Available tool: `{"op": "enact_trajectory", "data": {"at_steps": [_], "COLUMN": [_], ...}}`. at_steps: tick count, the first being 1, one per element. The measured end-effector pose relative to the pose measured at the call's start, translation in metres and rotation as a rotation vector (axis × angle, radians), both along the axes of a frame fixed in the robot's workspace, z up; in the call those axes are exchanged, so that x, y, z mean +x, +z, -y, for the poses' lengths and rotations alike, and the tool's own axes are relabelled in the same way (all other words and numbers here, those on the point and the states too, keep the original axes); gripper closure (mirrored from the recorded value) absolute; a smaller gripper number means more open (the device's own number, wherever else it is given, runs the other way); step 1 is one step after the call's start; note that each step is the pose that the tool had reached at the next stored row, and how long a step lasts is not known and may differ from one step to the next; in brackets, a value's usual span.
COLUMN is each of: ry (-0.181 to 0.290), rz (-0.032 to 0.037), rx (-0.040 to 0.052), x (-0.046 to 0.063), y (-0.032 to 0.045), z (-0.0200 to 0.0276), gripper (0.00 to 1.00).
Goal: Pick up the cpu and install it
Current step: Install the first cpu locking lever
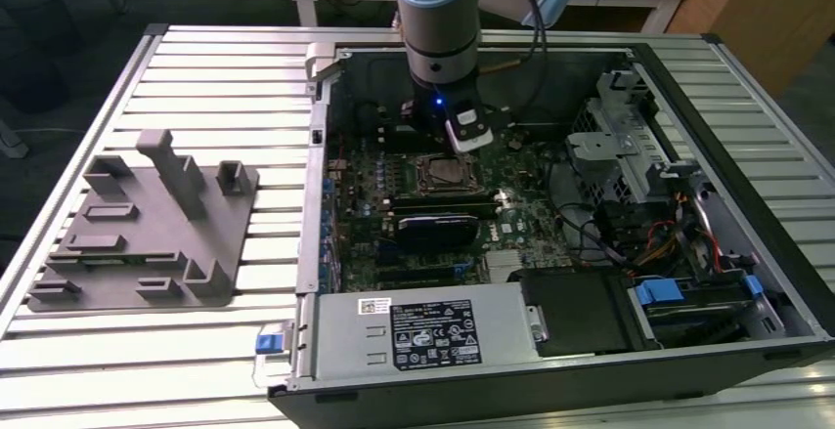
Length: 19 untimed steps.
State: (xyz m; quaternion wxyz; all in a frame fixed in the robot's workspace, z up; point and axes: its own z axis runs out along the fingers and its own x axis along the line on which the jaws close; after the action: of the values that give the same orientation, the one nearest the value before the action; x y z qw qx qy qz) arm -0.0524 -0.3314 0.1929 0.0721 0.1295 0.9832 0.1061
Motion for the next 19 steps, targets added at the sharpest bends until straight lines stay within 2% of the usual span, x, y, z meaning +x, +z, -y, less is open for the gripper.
{"op": "enact_trajectory", "data": {"at_steps": [10,14,19], "ry": [0.000,-0.011,-0.051], "rz": [0.0002,0.0002,0.0002], "rx": [0.0004,0.0010,0.0031], "x": [0.000,0.000,0.000], "y": [0.0115,0.0117,0.0111], "z": [-0.0001,-0.0001,-0.0004], "gripper": [0.89,0.89,0.89]}}
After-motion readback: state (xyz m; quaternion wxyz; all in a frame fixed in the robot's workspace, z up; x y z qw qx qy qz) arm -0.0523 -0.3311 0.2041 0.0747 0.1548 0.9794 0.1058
